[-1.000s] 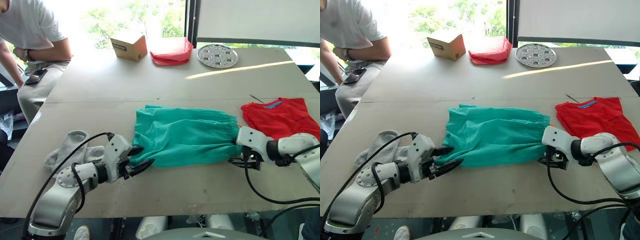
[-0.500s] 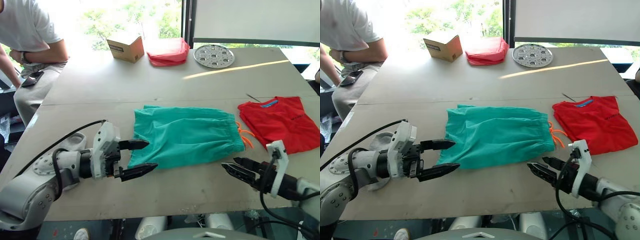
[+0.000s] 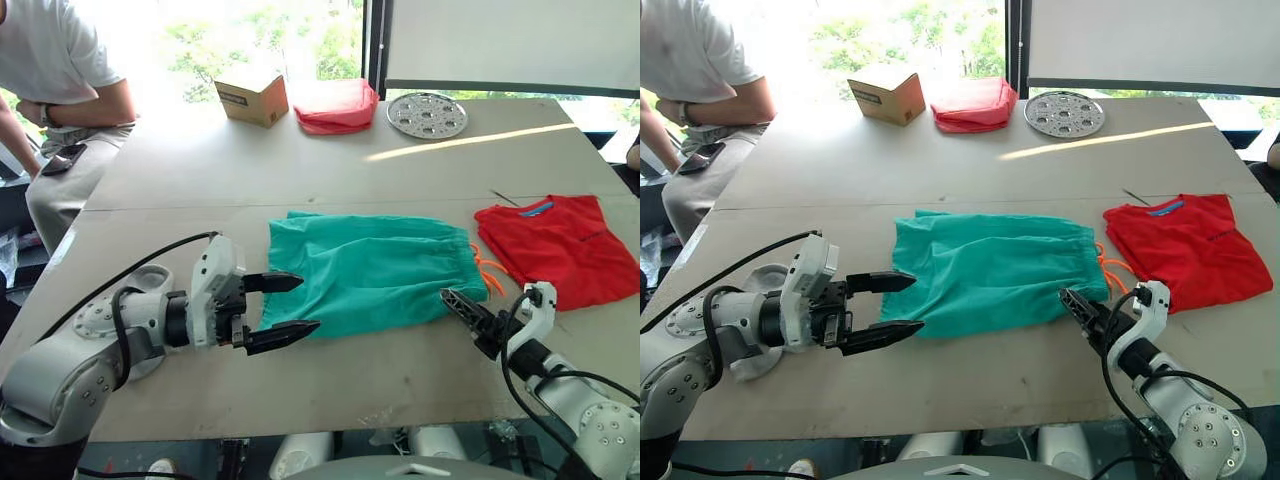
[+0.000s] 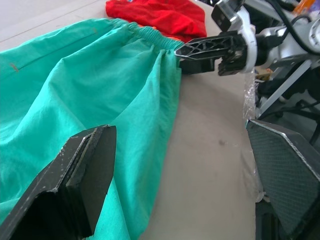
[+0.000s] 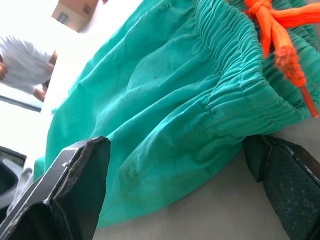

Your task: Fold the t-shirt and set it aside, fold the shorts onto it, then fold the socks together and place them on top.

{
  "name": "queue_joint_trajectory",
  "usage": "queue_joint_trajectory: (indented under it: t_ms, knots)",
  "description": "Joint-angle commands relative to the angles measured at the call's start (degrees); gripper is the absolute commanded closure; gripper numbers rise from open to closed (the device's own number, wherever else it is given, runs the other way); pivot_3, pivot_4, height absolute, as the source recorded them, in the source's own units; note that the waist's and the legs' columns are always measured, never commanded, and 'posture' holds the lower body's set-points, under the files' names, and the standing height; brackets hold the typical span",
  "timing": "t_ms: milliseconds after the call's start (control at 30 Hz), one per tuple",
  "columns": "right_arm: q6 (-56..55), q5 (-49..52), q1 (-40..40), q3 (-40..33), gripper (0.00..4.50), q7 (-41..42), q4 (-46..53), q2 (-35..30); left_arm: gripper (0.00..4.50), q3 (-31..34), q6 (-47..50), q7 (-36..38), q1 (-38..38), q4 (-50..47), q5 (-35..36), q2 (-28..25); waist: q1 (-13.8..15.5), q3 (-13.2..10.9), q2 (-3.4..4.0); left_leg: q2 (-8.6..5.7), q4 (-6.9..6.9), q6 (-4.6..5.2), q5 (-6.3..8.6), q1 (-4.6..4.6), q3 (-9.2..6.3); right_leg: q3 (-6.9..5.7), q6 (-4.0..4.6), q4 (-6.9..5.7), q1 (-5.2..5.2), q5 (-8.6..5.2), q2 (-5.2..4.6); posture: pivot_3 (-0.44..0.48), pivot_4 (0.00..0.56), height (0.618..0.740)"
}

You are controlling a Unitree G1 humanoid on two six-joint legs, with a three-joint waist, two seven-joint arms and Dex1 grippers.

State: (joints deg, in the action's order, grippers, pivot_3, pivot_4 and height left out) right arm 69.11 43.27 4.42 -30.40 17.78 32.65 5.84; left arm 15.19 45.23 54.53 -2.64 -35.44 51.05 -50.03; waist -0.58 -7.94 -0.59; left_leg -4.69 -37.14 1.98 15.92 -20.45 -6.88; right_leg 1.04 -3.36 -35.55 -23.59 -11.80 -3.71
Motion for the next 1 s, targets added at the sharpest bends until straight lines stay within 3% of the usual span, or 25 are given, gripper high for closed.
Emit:
queue_joint_trajectory:
  t_ms: [33, 200, 367, 533, 667, 1000]
  knots:
    - [-7.55, -3.63, -0.16, 9.87, 0.00, -2.35, -10.39, 8.69, 0.08, 0.83, 0.06, -0.74, 0.19, -1.74, 1.87, -0.05, -0.55, 0.09, -0.15, 0.00, 0.00, -0.03, 0.02, 0.06, 0.02, 0.04, -0.01, 0.01, 0.03, -0.01, -0.01, 0.000, 0.150, 0.740]
    - [-14.91, -4.79, -4.68, 15.84, 0.00, -3.49, -18.57, 4.75, 0.08, 1.52, 0.34, -1.59, -0.27, -1.73, 2.62, -0.38, -2.25, 0.31, -0.53, 0.22, 0.38, -0.19, 0.12, 0.75, 0.18, 0.29, -0.02, 0.03, 0.36, -0.02, 0.04, 0.000, 0.150, 0.740]
    - [-21.06, -9.79, -11.17, 18.90, 0.00, -12.08, -26.25, 3.48, 0.08, 2.53, 0.63, -3.63, -1.35, -2.78, 3.57, -0.17, -3.13, 0.33, -0.57, 0.71, 0.62, -0.10, 0.07, 1.06, 0.57, 0.22, 0.01, 0.07, 0.36, -0.01, 0.17, 0.000, 0.150, 0.740]
    - [-25.06, -16.06, -15.99, 22.75, 2.49, -19.13, -31.58, 0.47, 0.00, 3.24, 0.53, -4.71, -2.62, -3.38, 4.18, -0.43, -3.10, 0.33, -0.57, 0.84, 0.62, -0.17, 0.11, 1.09, 0.69, 0.13, 0.04, 0.13, 0.35, 0.01, 0.16, 0.000, 0.150, 0.740]
    - [-28.64, -23.08, -16.61, 29.14, 4.38, -20.14, -28.96, -2.04, 0.00, 4.38, 0.02, -5.24, -3.84, -2.89, 3.71, -0.34, -2.92, 0.33, -0.57, 0.85, 0.68, -0.18, 0.12, 1.06, 0.72, 0.06, 0.07, 0.14, 0.28, 0.02, 0.16, 0.000, 0.150, 0.740]
    - [-36.43, -39.89, -16.10, 33.50, 4.38, -23.40, -10.72, -13.44, 0.00, 5.34, -1.46, -7.10, -4.54, -1.31, 1.92, 0.87, -0.78, -0.34, 0.29, 0.79, 0.69, -0.23, 0.13, 0.52, 0.69, -0.07, 0.35, 0.26, -0.13, 0.11, 0.13, 0.000, 0.150, 0.740]
